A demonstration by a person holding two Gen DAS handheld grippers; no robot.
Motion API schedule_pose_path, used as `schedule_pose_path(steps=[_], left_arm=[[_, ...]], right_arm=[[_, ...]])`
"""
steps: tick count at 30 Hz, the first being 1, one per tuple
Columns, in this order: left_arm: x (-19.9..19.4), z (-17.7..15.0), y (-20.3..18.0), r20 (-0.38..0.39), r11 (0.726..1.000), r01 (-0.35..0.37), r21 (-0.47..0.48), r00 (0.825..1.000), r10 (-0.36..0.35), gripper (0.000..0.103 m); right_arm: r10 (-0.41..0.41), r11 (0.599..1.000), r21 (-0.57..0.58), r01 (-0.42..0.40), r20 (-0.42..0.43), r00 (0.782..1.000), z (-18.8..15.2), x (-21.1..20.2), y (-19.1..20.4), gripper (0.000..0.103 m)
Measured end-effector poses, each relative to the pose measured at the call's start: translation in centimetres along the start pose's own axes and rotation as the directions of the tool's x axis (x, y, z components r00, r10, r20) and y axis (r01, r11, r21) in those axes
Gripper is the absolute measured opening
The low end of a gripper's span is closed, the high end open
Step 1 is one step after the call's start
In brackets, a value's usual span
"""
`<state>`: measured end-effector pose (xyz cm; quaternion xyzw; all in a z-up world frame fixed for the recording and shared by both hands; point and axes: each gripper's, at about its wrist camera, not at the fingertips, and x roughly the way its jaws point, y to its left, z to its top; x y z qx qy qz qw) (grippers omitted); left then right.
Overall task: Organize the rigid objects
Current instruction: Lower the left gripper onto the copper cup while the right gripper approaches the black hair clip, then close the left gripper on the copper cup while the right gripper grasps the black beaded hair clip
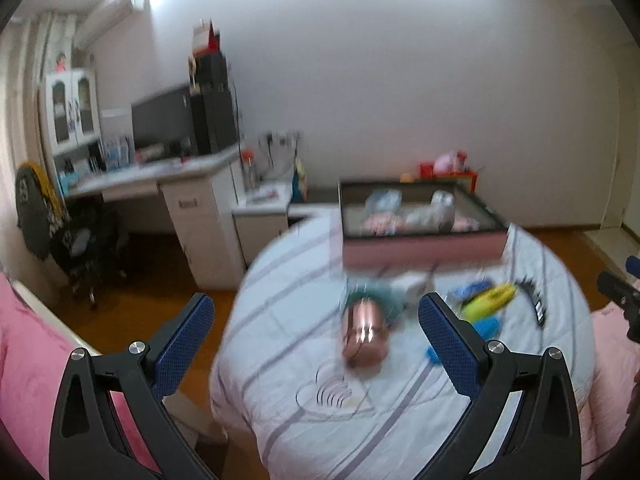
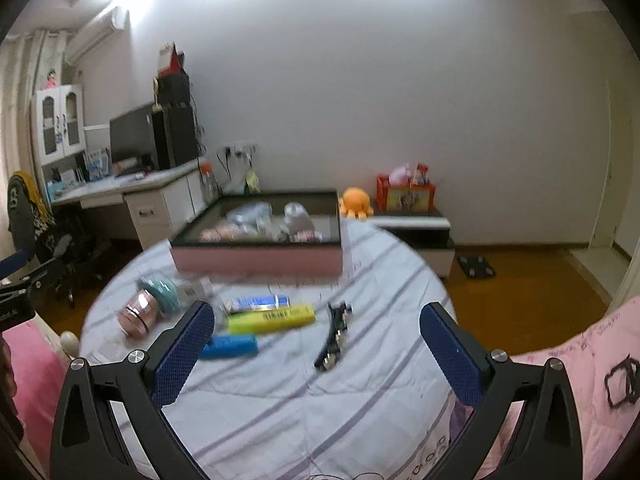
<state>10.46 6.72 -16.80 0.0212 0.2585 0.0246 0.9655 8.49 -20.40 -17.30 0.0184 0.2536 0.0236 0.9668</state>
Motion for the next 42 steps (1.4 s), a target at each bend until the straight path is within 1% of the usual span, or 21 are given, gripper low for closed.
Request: schedule_pose_path(steps=[3, 5, 8, 15, 19, 21, 24, 27, 28, 29, 30, 31, 32, 33, 34, 35, 36, 37, 38, 39, 42], left_arm=[[3.1, -1.6, -0.2, -0.093, 0.999, 0.047, -0.01, 0.995, -0.048, 0.103], [5.4, -2.6, -0.7, -0.16, 0.997, 0.072, -0.016, 0.984, -0.073, 0.103], [7.9, -3.5, -1.6, -0.211, 0.996, 0.085, -0.013, 0.974, -0.086, 0.103], [12.0, -3.3, -1.9, -0.26, 0.998, 0.045, -0.033, 0.964, -0.052, 0.103], [13.6, -3.3, -1.5, -0.284, 0.996, 0.066, -0.063, 0.955, -0.082, 0.103], [14.7, -3.5, -1.3, -0.323, 0.993, 0.084, -0.081, 0.941, -0.106, 0.101], [14.6, -3.4, -1.1, -0.297, 0.988, 0.124, -0.092, 0.943, -0.146, 0.082], [14.3, -3.5, -1.7, -0.286, 0.987, 0.15, -0.052, 0.945, -0.159, 0.054], [14.2, -3.5, -1.8, -0.284, 0.986, 0.16, -0.049, 0.944, -0.167, 0.047], [14.1, -3.5, -1.9, -0.283, 0.987, 0.158, -0.041, 0.945, -0.163, 0.047], [14.1, -3.5, -2.0, -0.281, 0.987, 0.156, -0.033, 0.946, -0.159, 0.047], [14.0, -3.4, -2.1, -0.281, 0.987, 0.158, -0.028, 0.946, -0.16, 0.047], [14.0, -3.4, -1.9, -0.281, 0.986, 0.162, -0.036, 0.946, -0.165, 0.047], [14.0, -3.3, -1.8, -0.281, 0.985, 0.166, -0.042, 0.944, -0.171, 0.047], [13.9, -3.3, -1.7, -0.279, 0.985, 0.167, -0.047, 0.945, -0.173, 0.047], [13.8, -3.4, -1.6, -0.279, 0.985, 0.166, -0.046, 0.945, -0.173, 0.047], [13.6, -3.4, -1.6, -0.277, 0.986, 0.164, -0.042, 0.946, -0.169, 0.047], [13.4, -3.4, -1.6, -0.276, 0.986, 0.162, -0.042, 0.947, -0.167, 0.047], [13.3, -3.4, -1.6, -0.278, 0.986, 0.163, -0.041, 0.946, -0.168, 0.047], [13.2, -3.4, -1.6, -0.276, 0.986, 0.163, -0.042, 0.946, -0.168, 0.047], [12.6, -3.5, -1.5, -0.266, 0.986, 0.158, -0.043, 0.95, -0.164, 0.047]], right_arm=[[-0.007, 1.0, 0.002, 0.007, -0.062, 0.998, -1.0, 2.2, -0.3, 0.103], [-0.004, 1.0, 0.007, 0.005, -0.1, 0.995, -1.8, 3.4, -0.5, 0.103], [-0.006, 1.0, 0.008, 0.007, -0.148, 0.989, -2.5, 5.3, -0.7, 0.103], [-0.027, 0.999, 0.02, 0.033, -0.226, 0.974, -3.4, 8.4, -1.8, 0.103], [-0.034, 0.999, 0.032, 0.043, -0.259, 0.965, -3.6, 10.1, -2.4, 0.103], [-0.034, 0.999, 0.028, 0.043, -0.271, 0.962, -3.6, 10.9, -2.4, 0.103], [-0.024, 0.999, 0.038, 0.038, -0.303, 0.953, -3.5, 12.1, -2.6, 0.103], [0.006, 0.998, 0.063, 0.015, -0.315, 0.949, -3.1, 12.6, -3.1, 0.103], [0.006, 0.998, 0.065, 0.015, -0.313, 0.95, -2.9, 12.7, -3.2, 0.102], [0.006, 0.998, 0.059, 0.014, -0.316, 0.949, -2.6, 13.0, -3.3, 0.098], [0.003, 0.999, 0.052, 0.015, -0.324, 0.946, -2.5, 13.3, -3.4, 0.09], [-0.002, 0.999, 0.044, 0.019, -0.341, 0.94, -2.5, 13.8, -3.5, 0.085], [-0.007, 0.999, 0.028, 0.018, -0.356, 0.934, -2.5, 14.2, -3.4, 0.069], [-0.018, 1.0, 0.01, 0.023, -0.356, 0.934, -2.6, 14.4, -3.3, 0.064], [-0.019, 1.0, -0.001, 0.02, -0.355, 0.935, -2.6, 14.4, -3.2, 0.063], [-0.012, 1.0, -0.005, 0.011, -0.357, 0.934, -2.5, 14.3, -3.1, 0.057], [-0.008, 1.0, -0.019, 0.002, -0.354, 0.935, -2.5, 14.2, -3.0, 0.045], [-0.004, 0.999, -0.035, -0.009, -0.346, 0.938, -2.5, 14.0, -2.8, 0.039], [0.005, 0.999, -0.038, -0.019, -0.344, 0.939, -2.5, 14.0, -2.8, 0.025], [0.019, 0.999, -0.031, -0.032, -0.34, 0.94, -2.5, 13.9, -2.8, 0.018], [0.044, 0.998, -0.018, -0.053, -0.33, 0.943, -2.6, 13.5, -2.9, 0.018]])
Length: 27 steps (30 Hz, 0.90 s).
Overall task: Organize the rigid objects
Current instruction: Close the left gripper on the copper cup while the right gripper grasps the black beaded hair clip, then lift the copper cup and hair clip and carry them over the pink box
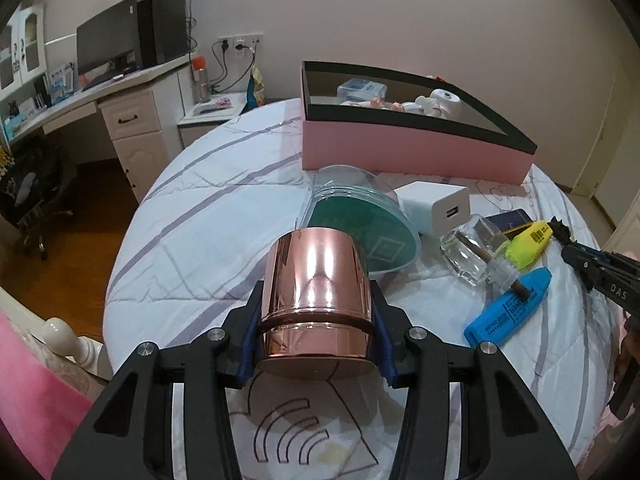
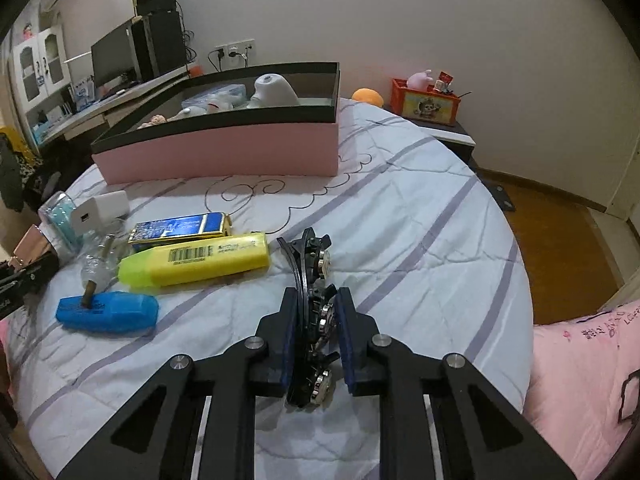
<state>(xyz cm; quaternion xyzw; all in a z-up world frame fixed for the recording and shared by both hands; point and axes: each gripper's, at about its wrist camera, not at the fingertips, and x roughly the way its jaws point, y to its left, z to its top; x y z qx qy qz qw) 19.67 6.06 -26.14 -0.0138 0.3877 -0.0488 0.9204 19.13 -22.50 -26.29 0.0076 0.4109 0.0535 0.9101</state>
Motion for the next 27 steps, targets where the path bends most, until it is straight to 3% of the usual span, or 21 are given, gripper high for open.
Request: schedule_pose_path(steps=[7, 13, 18, 21, 27], left_arm=[[-2.9, 0.1, -0.5, 0.072, 0.999, 0.012, -0.032, 0.997, -0.009, 0.047], [-7.3, 1.4, -2.7, 0.204, 1.0, -0.014, 0.003, 0.979, 0.013, 0.047], [-11.3, 3.0, -4.7, 0.326, 0.999, -0.035, 0.039, 0.945, 0.021, 0.047], [-13.5, 3.7, -5.6, 0.385, 0.998, -0.038, 0.056, 0.923, 0.013, 0.047], [-16.6, 4.8, -6.8, 0.472, 0.993, -0.079, 0.085, 0.881, 0.03, 0.047]], right_arm=[[0.088, 0.995, 0.049, -0.092, 0.087, 0.992, -0.3, -2.3, -0.3, 0.018], [0.114, 0.993, 0.009, -0.12, 0.258, 0.959, 1.0, -7.6, 1.7, 0.018], [0.154, 0.988, -0.058, -0.143, 0.424, 0.892, 2.2, -12.9, 4.3, 0.018], [0.161, 0.987, -0.095, -0.131, 0.467, 0.87, 3.1, -14.7, 5.6, 0.018], [0.177, 0.984, -0.113, -0.139, 0.5, 0.848, 4.3, -15.7, 6.5, 0.018]])
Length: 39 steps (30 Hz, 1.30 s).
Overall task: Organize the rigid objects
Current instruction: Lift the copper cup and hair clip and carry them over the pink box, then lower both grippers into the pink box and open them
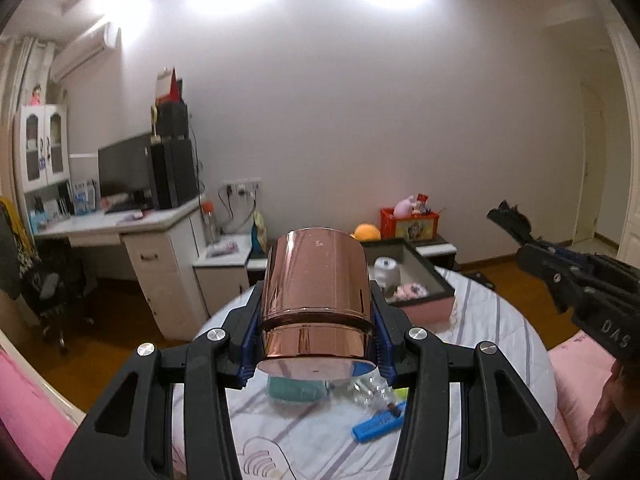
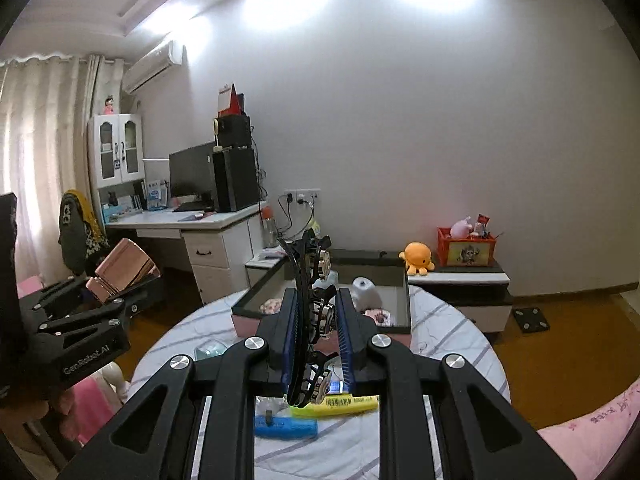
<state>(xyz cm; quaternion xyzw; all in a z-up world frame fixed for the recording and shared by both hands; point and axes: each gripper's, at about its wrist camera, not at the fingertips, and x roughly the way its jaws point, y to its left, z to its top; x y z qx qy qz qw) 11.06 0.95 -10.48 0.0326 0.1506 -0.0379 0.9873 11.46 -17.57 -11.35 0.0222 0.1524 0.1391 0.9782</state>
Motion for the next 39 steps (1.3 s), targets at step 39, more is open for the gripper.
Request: schedule_pose_path(steps=[39], left_arm=[[28.9, 0.6, -2.0, -0.407, 0.982, 0.085, 0.166, 0.913, -0.011, 0.047]], right_arm=[[0.003, 0.999, -0.048, -0.025, -0.414, 0.91, -2.2, 24.8, -4.8, 0.019]])
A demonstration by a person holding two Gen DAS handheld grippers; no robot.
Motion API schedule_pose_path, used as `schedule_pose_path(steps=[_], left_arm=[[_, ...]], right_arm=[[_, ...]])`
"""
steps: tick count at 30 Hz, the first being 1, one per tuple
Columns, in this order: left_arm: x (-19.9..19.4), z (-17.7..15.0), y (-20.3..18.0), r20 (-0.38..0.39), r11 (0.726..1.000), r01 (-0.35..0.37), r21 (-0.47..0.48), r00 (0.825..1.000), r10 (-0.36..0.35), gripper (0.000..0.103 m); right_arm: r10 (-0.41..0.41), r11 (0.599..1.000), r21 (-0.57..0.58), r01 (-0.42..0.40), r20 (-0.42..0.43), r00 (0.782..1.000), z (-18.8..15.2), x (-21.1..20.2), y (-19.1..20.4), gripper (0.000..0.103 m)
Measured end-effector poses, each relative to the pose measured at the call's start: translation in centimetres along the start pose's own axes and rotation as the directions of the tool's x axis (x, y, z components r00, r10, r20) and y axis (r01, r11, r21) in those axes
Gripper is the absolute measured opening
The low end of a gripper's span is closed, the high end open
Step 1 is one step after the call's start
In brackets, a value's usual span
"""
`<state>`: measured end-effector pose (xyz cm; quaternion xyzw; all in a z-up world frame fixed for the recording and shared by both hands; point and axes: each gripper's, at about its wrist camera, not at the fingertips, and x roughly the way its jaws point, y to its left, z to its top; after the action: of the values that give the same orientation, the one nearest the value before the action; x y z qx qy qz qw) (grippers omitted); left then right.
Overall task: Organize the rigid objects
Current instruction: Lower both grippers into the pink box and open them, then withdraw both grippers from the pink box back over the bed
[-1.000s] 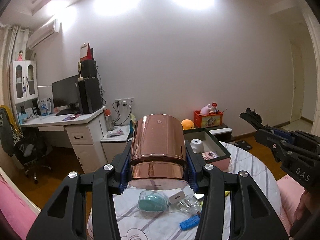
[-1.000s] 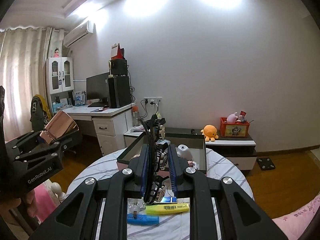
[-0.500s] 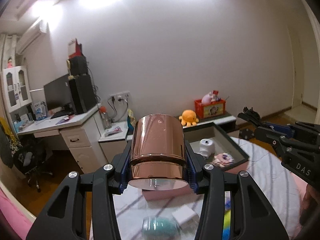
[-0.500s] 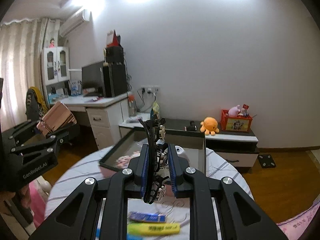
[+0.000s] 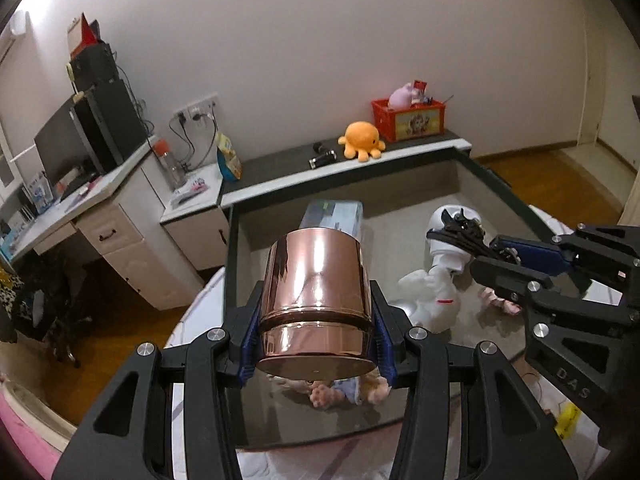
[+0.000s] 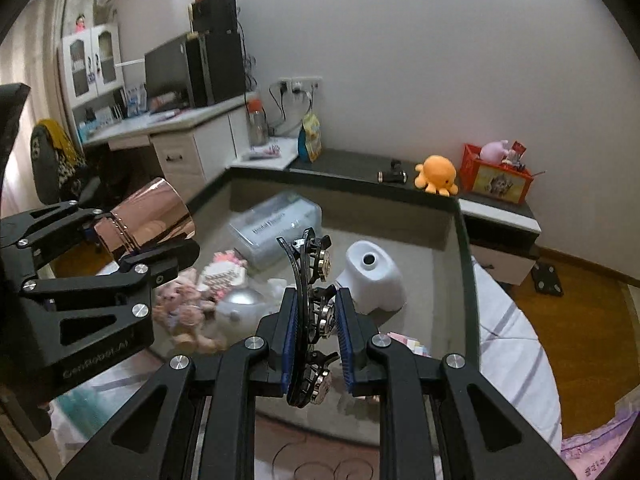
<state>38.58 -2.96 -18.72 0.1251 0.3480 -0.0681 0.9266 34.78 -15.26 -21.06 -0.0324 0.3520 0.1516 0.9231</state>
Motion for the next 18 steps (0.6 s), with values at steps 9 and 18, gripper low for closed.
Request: schedule_pose_path(steps=[9, 18], left_arm=[[-2.3, 0.3, 0.4, 0.116, 0.999, -0.02, -0.028, 0.993, 0.023, 0.082], [-11.5, -1.7, 2.1, 0.266, 0.993, -0.072, -0.095, 0.959, 0.095, 0.103]], right_arm=[[0.005, 1.0, 0.029, -0.005, 0.012, 1.0, 0.3, -0.5, -0.4, 0.034], [-0.01, 0.999, 0.054, 0.001, 0.177, 0.984, 0.3, -8.9, 0.5, 0.082]])
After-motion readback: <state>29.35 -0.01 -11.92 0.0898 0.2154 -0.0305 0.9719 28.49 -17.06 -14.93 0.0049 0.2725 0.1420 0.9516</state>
